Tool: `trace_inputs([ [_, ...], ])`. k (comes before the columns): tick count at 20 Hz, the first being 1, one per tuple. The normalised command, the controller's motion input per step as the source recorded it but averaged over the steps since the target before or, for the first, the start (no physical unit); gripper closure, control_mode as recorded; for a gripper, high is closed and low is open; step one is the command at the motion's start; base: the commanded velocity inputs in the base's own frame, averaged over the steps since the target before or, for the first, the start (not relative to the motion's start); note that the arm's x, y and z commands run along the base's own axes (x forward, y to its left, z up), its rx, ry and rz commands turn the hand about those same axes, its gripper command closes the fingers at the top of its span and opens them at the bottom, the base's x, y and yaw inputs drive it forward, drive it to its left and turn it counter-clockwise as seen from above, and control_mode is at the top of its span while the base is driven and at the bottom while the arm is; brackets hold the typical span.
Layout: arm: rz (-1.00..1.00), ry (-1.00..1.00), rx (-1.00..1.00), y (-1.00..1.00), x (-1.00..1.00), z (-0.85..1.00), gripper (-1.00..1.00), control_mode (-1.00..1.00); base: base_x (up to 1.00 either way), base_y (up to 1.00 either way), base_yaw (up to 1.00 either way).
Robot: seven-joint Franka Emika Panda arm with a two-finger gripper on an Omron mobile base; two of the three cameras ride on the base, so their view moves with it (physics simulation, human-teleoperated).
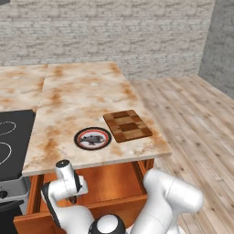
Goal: Pick up the knife from the drawer and place it on the cutting board. Then place the meat from the plate to the cutting board.
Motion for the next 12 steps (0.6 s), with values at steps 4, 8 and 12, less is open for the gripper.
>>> trace_inputs([
  [4, 0.0, 0.0, 0.02, 0.0, -0.18, -0.11, 1.0, -1.0, 0.0, 0.0, 0.0],
  [8, 0.0, 0.0, 0.0, 0.0, -0.12, -0.01, 1.0, -1.0, 0.0, 0.0, 0.0],
  [12, 0.0, 0.0, 0.0, 0.04, -0.3, 0.19, 1.0, -1.0, 0.0, 0.0, 0.0],
])
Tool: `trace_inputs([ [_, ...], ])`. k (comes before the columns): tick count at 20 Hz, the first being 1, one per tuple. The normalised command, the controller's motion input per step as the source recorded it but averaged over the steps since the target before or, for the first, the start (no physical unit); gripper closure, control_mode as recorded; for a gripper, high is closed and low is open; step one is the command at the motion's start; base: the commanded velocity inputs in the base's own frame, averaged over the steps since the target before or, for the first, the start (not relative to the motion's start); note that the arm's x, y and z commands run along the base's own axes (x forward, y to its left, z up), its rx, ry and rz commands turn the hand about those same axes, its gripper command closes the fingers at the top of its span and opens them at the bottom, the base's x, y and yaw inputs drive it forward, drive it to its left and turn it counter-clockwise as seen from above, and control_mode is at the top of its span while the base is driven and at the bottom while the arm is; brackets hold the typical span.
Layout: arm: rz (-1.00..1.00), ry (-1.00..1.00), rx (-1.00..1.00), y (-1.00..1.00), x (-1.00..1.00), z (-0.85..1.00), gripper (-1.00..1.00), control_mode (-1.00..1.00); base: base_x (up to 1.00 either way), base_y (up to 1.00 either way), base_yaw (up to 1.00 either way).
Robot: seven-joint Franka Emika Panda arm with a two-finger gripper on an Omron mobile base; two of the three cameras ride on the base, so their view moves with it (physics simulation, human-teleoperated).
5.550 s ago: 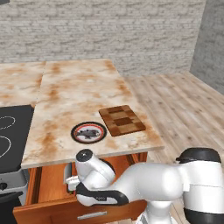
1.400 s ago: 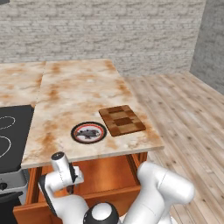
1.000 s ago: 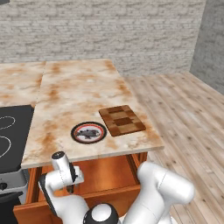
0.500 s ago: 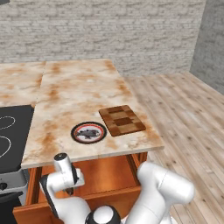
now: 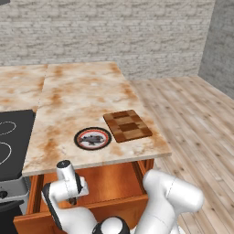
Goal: Pick up the knife from the drawer and place it on the cutting board. Then place the meat from the plate to the cutting board.
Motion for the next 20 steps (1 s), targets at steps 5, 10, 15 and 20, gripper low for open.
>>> trace_inputs([
  [5, -0.01, -0.01, 0.0, 0.05, -0.15, 0.62, 1.0, -1.0, 0.0, 0.0, 0.0],
  [10, 0.0, 0.03, 0.0, 0.08, -0.04, 0.54, 1.0, -1.0, 0.0, 0.0, 0.0],
  [15, 0.0, 0.14, 0.02, 0.1, 0.0, 0.36, 1.0, -1.0, 0.0, 0.0, 0.0],
  [20, 0.0, 0.2, 0.0, 0.04, -0.17, 0.17, 1.0, -1.0, 0.0, 0.0, 0.0],
])
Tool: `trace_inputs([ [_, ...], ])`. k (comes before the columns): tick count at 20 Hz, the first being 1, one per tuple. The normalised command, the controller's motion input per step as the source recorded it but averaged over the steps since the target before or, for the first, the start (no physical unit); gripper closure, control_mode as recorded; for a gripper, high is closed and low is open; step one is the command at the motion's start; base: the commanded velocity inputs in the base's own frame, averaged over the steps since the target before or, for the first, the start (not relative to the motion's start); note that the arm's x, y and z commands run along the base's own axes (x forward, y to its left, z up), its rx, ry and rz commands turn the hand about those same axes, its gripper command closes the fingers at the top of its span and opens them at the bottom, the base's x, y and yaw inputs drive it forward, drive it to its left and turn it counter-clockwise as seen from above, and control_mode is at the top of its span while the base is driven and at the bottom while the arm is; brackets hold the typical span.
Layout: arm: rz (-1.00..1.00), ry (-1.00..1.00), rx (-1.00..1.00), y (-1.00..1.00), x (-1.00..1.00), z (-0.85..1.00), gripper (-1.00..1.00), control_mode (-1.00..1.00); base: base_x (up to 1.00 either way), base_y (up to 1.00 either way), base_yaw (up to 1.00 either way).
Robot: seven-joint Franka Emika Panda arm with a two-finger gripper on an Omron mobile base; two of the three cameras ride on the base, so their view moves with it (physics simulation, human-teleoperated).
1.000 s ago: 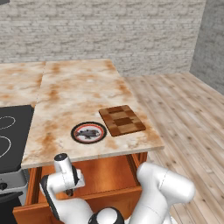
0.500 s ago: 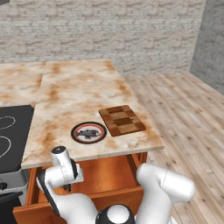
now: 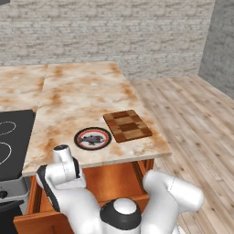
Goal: Pick up the knife from the drawer and place it on the cutting board. Then place the meat from the plate to the cutting board.
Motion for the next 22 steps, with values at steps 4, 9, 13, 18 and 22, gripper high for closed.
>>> trace_inputs([
  [4, 0.0, 0.09, 0.0, 0.0, -0.6, 0.08, 1.0, -1.0, 0.0, 0.0, 0.0],
  [9, 0.0, 0.07, 0.0, 0.0, -0.45, 0.2, 1.0, -1.0, 0.0, 0.0, 0.0],
  [13, 0.0, 0.03, 0.0, 0.0, -0.48, 0.58, 1.0, -1.0, 0.0, 0.0, 0.0],
  [18, 0.0, 0.0, -0.02, 0.0, -0.61, 0.49, 1.0, -1.0, 0.0, 0.0, 0.0],
  [22, 0.0, -0.08, -0.08, -0.03, -0.78, 0.35, 1.0, -1.0, 0.0, 0.0, 0.0],
])
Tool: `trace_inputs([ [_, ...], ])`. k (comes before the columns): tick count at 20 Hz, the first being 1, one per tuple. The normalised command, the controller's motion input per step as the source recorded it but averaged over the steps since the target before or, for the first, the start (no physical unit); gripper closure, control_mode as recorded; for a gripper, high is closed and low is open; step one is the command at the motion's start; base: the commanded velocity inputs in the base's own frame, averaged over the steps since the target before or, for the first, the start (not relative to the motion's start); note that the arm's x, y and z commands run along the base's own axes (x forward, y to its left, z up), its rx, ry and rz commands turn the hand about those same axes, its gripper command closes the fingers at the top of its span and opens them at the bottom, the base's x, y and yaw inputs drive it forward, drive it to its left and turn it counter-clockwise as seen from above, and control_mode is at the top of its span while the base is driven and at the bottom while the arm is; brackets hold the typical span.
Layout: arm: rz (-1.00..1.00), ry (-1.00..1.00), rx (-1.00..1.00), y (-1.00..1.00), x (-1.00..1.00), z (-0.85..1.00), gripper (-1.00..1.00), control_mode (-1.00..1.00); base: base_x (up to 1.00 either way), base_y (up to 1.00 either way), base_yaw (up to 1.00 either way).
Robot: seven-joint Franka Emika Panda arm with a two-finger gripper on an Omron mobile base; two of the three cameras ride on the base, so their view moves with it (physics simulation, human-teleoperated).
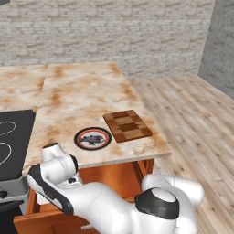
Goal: Pick up the knife from the drawer and place it on the cutting board. Then place the meat from the plate to the cutting board.
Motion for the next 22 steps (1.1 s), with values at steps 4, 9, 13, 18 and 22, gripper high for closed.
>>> trace_inputs([
  [4, -0.02, -0.15, -0.03, -0.28, -0.86, 0.34, 1.0, -1.0, 0.0, 0.0, 0.0],
  [9, -0.02, -0.33, 0.0, -0.45, -0.43, 0.91, 1.0, -1.0, 0.0, 0.0, 0.0],
  [13, 0.0, -0.37, 0.0, -0.6, -0.15, 1.0, 1.0, -1.0, 0.0, 0.0, 0.0],
  [18, 0.02, -0.03, 0.0, -0.97, 0.59, 0.86, 1.0, -1.0, 0.0, 0.0, 0.0],
  [22, 0.09, 0.09, 0.05, -0.91, 0.66, 0.76, 1.0, -1.0, 0.0, 0.0, 0.0],
])
